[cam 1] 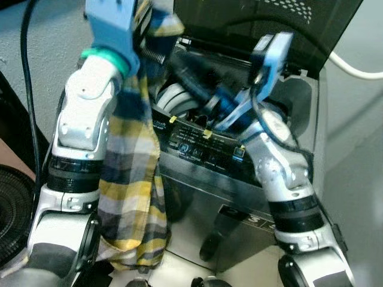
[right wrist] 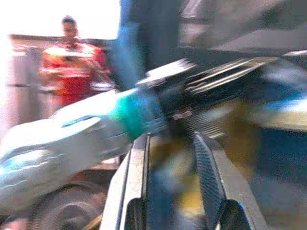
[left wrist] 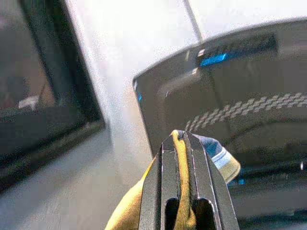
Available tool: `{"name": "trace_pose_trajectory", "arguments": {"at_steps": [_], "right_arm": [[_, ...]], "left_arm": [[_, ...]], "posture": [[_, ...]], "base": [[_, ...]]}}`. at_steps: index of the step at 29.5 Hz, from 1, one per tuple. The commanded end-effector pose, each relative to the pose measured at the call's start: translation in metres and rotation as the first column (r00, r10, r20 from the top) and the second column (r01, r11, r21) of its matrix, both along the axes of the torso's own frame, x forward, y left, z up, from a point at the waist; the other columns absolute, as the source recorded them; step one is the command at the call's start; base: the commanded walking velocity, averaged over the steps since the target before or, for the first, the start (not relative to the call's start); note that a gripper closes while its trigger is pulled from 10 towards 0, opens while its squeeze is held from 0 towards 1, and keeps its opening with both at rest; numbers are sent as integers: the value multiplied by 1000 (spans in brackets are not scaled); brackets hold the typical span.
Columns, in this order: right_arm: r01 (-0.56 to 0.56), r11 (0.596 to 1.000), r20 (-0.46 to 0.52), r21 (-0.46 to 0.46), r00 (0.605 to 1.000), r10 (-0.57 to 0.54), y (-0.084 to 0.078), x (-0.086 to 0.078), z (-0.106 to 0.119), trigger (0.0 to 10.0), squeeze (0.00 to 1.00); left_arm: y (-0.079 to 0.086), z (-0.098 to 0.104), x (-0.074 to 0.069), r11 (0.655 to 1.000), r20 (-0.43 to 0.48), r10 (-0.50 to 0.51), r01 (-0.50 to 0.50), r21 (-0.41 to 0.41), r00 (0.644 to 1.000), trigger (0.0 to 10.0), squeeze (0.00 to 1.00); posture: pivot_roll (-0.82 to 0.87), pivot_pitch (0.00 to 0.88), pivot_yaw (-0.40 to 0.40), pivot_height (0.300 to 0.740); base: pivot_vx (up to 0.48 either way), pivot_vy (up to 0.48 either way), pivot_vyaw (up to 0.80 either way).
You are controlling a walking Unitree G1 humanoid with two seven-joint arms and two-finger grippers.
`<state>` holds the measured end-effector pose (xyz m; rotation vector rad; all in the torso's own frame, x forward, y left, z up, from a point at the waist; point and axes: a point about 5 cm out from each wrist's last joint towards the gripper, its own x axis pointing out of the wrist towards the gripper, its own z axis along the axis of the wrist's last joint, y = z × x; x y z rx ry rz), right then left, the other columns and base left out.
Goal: Clothes washing
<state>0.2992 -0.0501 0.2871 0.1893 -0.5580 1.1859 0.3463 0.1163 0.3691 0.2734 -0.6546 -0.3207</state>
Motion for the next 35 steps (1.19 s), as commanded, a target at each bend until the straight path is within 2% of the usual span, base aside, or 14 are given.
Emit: {"name": "trace_pose_trajectory", "arguments": {"at_steps": [1, 3, 5, 7, 10, 13, 14, 17, 18, 27, 29, 30, 34, 35], "right_arm": [[-52, 998, -4, -19, 999, 52, 2, -6, -2, 10000, 0], [-66, 995, 9, -78, 998, 67, 5, -9, -9, 10000, 0], [-15, 974, 45, -228, 999, 25, 18, -7, -33, 10000, 0], [-18, 950, 51, -311, 998, 36, 29, -7, -50, 10000, 0], [-31, 935, 42, -352, 998, 49, 39, -9, -60, 10000, 0], [12, 923, -7, -384, 1000, -16, 54, -4, -74, 10000, 0], [-21, 935, -42, -353, 999, 7, 56, -7, -72, 10000, 420], [-50, 943, -63, -329, 998, 31, 57, -9, -70, 10000, 420], [-55, 945, -67, -323, 997, 35, 57, -10, -69, 10000, 1000], [-21, 929, -35, -371, 999, 8, 56, -6, -74, 10000, 1000], [22, 905, 4, -424, 1000, -23, 50, -2, -79, 10000, 1000], [66, 891, 13, -450, 998, -68, 50, 2, -84, 10000, 0], [122, 868, 24, -481, 992, -126, 51, 7, -90, 10000, 0], [209, 834, 49, -511, 976, -214, 50, 16, -95, 10000, 0]], "left_arm": [[-5, 15, -5, 999, 78, -28, 26, 19, 997, 10000, 0], [-7, 25, -7, 999, 117, -40, 36, 31, 992, 10000, 0], [-12, 40, -9, 997, 171, -62, 55, 45, 983, 10000, 0], [-16, 46, -9, 996, 195, -77, 67, 56, 978, 10000, 0], [-19, 50, -7, 995, 212, -88, 78, 58, 973, 10000, 0], [-25, 58, -5, 993, 244, -111, 101, 54, 963, 10000, 0], [-27, 57, -5, 993, 244, -117, 106, 57, 963, 10000, 0], [-28, 57, -4, 992, 245, -122, 110, 60, 962, 10000, 0], [-28, 56, -4, 992, 244, -124, 112, 63, 962, 10000, 0], [-30, 57, -1, 991, 247, -129, 118, 61, 960, 10000, 0], [-31, 56, 1, 991, 247, -133, 122, 57, 960, 10000, 0], [-31, 55, 1, 991, 247, -134, 124, 56, 960, 10000, 0], [-32, 54, 3, 990, 248, -136, 126, 56, 959, 10000, 0], [-32, 54, 3, 990, 249, -137, 127, 56, 959, 10000, 0]], "posture": [[61, 1, -8, 728], [60, 0, -6, 728], [64, 0, -6, 728], [66, 0, -6, 728], [66, 0, -5, 728], [73, 0, -7, 728], [73, 0, -5, 728], [72, 0, -5, 728], [68, 0, -4, 728], [68, 0, -5, 728], [65, 0, -6, 728], [66, 0, -6, 728], [66, 0, -6, 728], [69, 2, -6, 728]], "base": [[0, 0, 0], [0, 0, 0], [0, 0, 0], [0, 0, 0], [0, 0, 0], [0, 0, 0], [0, 0, 0], [0, 0, 0], [0, 0, 0], [0, 0, 0], [0, 0, 0], [0, 0, 0], [0, 0, 0], [0, 0, 0]]}}
